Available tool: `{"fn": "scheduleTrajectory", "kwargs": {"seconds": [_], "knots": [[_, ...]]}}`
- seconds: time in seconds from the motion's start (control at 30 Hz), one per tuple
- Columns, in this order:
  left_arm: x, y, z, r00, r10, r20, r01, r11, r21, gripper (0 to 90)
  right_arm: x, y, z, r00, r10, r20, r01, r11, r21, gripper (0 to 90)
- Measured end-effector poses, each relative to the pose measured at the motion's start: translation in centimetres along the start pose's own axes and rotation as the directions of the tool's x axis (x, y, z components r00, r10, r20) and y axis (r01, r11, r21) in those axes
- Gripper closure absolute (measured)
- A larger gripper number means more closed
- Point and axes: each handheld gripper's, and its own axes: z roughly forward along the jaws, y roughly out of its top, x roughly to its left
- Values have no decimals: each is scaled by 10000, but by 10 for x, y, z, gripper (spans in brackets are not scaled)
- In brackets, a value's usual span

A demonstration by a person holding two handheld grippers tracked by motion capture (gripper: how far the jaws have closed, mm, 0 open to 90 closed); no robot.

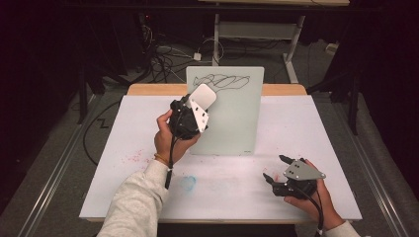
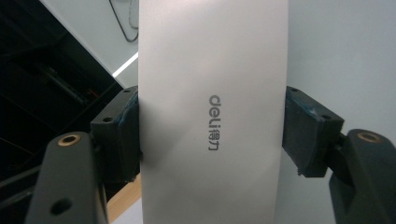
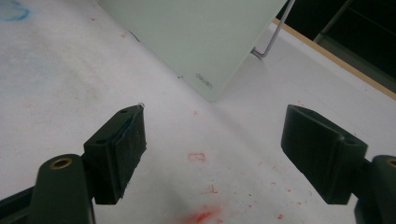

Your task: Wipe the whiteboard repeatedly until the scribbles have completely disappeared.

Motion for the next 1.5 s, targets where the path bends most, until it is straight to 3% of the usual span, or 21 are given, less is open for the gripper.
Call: {"fn": "scheduleTrajectory", "kwargs": {"seconds": [0.33, 0.43, 0.57, 0.7, 0.87, 0.97, 1.07, 1.23, 1.5], "knots": [[33, 31, 0, 9989, -464, -67, 463, 9989, -109, 289, -1, -1, -1, 10000, 60, -2, -60, 10000, 6, 224], [36, 36, 1, 9988, -489, -89, 488, 9988, -98, 289, -2, 0, -2, 10000, 39, 24, -39, 10000, -42, 224], [24, 33, 4, 9997, -215, -70, 216, 9998, 17, 289, -2, 0, -2, 10000, 81, 15, -81, 10000, -20, 223], [0, 25, 5, 9997, 247, -20, -247, 9997, 83, 289, -2, 0, -2, 10000, 55, -36, -55, 10000, -27, 223], [-28, 16, 5, 9955, 928, 163, -932, 9954, 241, 289, 0, 0, -1, 10000, 5, -94, -5, 10000, 21, 223], [-35, 16, 6, 9924, 1222, 122, -1225, 9920, 298, 289, 0, 0, 0, 10000, -4, -79, 4, 10000, 37, 224], [-28, 19, 6, 9925, 1185, 304, -1193, 9925, 259, 289, 1, 0, -1, 10000, 10, -76, -9, 10000, 50, 224], [-11, 32, 7, 9933, 1160, -13, -1159, 9929, 261, 289, 1, 0, 0, 10000, 1, -95, 0, 10000, 79, 223], [22, 43, 6, 9965, 610, -571, -608, 9981, 39, 289, 0, 0, -2, 10000, 36, -79, -36, 10000, 44, 223]]}}
